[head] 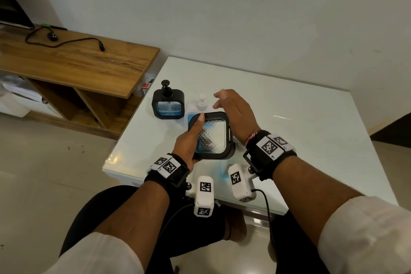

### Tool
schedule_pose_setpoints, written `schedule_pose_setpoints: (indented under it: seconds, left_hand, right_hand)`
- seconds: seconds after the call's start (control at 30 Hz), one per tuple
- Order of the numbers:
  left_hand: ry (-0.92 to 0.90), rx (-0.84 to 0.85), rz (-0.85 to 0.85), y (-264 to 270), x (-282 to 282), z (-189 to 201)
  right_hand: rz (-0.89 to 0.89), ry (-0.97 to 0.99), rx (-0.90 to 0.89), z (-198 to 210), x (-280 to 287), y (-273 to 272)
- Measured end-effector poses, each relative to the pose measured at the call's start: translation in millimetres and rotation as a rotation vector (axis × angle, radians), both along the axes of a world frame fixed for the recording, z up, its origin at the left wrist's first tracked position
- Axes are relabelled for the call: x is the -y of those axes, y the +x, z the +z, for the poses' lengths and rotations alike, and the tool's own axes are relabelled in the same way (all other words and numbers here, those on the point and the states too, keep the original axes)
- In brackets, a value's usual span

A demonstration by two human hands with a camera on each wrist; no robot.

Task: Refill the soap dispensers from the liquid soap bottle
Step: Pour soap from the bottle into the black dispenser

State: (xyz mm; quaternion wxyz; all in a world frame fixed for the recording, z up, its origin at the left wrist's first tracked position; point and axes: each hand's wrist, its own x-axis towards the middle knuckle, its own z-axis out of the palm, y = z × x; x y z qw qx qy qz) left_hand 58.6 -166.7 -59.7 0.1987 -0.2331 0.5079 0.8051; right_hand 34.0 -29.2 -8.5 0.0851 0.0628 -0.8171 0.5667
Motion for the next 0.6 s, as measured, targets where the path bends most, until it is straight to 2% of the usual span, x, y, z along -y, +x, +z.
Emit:
schedule_pose_setpoints:
  seconds: [0.27,0.47,0.6]
  left_hand:
    - [0.005,0.013,-0.013,0.2,2.1,-2.7]
    - [-0.002,0.006,-0.03,-2.0,1.2,-4.5]
    - [-0.002,0.008,-0.024,-1.0,2.0,-8.2]
  right_hand:
    - [-0.042,-0.089,-0.018,7.6,1.0,-1.4]
    - [-0.022,0.033,0.017,0.5,1.7,-1.6]
    - [-0.054,-0.026,0.002,2.6,-0.1,-1.8]
